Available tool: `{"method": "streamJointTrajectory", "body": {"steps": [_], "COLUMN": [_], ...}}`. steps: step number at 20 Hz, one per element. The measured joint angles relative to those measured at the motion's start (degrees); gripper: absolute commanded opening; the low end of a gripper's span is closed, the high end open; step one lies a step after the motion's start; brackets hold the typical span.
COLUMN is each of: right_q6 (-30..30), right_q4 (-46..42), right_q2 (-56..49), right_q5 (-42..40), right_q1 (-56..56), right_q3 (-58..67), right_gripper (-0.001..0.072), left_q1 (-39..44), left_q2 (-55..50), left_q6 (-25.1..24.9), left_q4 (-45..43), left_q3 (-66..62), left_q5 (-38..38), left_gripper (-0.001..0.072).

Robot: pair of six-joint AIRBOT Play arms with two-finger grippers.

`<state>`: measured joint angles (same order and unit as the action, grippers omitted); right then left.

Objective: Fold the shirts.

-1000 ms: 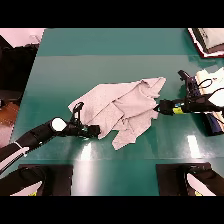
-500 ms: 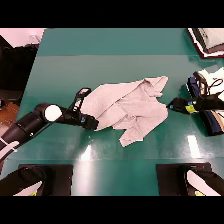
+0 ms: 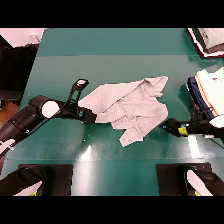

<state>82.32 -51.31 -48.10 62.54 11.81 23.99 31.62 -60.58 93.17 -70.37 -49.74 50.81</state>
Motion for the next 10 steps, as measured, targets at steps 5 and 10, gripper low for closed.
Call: {"method": "streamJointTrajectory", "body": {"steps": [5,10], "right_q6": [1.2,0.8], "right_q4": [6.2,8.0], "right_q2": [0.0,-7.1], "right_q5": [-10.5,-15.6], "right_q1": [-7.4,-12.9], "right_q3": [-3.9,-1.1], "right_gripper": [0.0406,0.0016], "left_q1": [0.0,-0.1], "left_q2": [0.0,0.0], "left_q6": [2.0,2.7], "left_q4": [0.3,0.2], "left_q3": [-0.1,-0.1], "left_q5": [-1.4,-1.9], "left_gripper": [0.0023,0.0022]}}
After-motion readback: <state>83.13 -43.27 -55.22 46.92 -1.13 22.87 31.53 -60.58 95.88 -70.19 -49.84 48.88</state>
